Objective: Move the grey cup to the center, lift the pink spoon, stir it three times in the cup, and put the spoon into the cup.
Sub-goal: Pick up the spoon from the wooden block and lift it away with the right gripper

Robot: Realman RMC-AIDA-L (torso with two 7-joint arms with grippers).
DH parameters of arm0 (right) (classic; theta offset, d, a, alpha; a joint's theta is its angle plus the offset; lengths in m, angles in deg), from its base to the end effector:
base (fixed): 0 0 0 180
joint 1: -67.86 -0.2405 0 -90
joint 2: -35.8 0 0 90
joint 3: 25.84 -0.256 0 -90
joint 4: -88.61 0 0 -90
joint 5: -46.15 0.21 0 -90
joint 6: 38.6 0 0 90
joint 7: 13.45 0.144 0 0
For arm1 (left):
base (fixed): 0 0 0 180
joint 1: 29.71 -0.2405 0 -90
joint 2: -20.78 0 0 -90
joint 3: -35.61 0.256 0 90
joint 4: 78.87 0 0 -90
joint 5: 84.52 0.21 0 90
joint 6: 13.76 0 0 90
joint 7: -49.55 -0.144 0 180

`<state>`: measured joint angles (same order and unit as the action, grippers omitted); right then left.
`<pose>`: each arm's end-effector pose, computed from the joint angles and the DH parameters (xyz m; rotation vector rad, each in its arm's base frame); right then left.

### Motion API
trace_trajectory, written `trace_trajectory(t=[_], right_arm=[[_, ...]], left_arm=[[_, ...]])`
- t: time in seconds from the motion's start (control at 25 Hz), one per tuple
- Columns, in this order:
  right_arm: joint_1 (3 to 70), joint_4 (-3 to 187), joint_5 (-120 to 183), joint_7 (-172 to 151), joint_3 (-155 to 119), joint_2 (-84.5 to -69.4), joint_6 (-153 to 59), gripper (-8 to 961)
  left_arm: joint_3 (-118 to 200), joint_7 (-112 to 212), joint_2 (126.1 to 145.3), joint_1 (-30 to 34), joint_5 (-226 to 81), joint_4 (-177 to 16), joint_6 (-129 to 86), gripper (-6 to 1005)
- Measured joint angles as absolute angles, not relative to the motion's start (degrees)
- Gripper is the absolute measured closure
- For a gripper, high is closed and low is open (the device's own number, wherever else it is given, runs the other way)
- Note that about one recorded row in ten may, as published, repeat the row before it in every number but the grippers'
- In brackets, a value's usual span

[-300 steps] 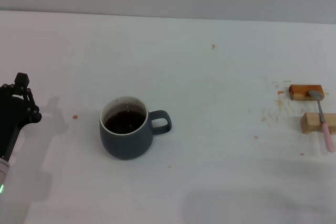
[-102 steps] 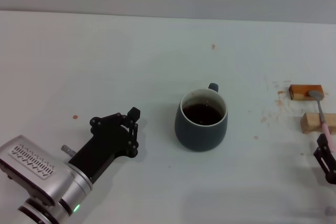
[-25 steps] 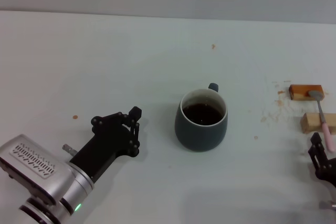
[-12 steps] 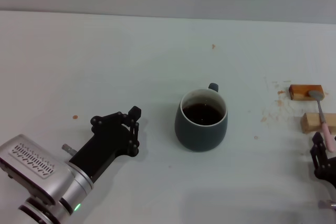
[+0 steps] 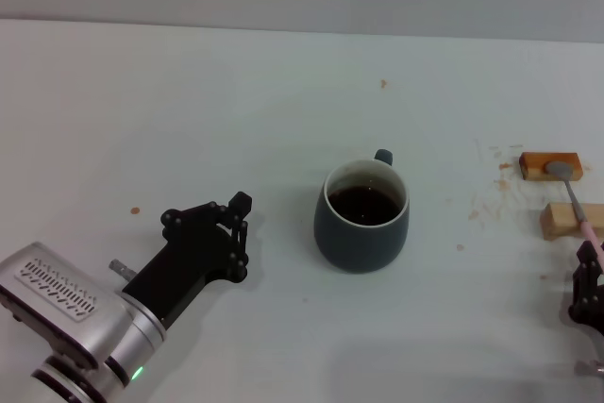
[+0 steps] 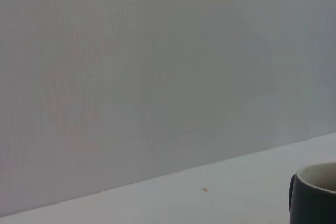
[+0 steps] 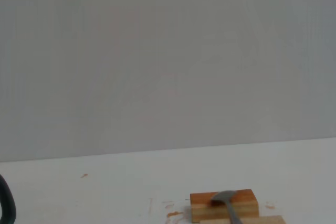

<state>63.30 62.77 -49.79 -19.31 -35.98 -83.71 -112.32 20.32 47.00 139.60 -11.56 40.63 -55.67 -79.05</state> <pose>0.3526 0.1854 -0.0770 -1.5533 0.7901 0.5707 -0.2839 0.2504 -0.1121 -2.0832 -0.4136 -0.6958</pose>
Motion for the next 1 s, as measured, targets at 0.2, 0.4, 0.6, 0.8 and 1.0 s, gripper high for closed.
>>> trace_trajectory(t=[0.2, 0.4, 0.6, 0.8, 1.0], right_arm=[[63.77, 62.27, -49.75, -19.43, -36.19, -83.61, -112.86, 910], [65.20, 59.05, -49.72, -22.01, -36.00, -82.93, -116.94, 910], [65.61, 48.51, -49.72, -28.23, -36.06, -78.40, -117.07, 911], [65.11, 32.26, -46.13, -38.90, -36.30, -70.95, -114.50, 911], [64.50, 26.75, -43.78, -44.34, -36.27, -68.61, -114.01, 912]], left_arm=[[20.32, 47.00, 139.61, -11.53, 40.63, -55.61, -78.94, 1001], [20.38, 47.00, 139.69, -11.74, 40.63, -55.58, -78.92, 1001], [20.41, 47.00, 139.69, -11.84, 40.63, -55.63, -78.90, 1001], [20.41, 47.00, 139.61, -11.77, 40.63, -55.71, -78.86, 1001], [20.41, 47.00, 139.67, -11.65, 40.63, -55.74, -78.86, 1001]])
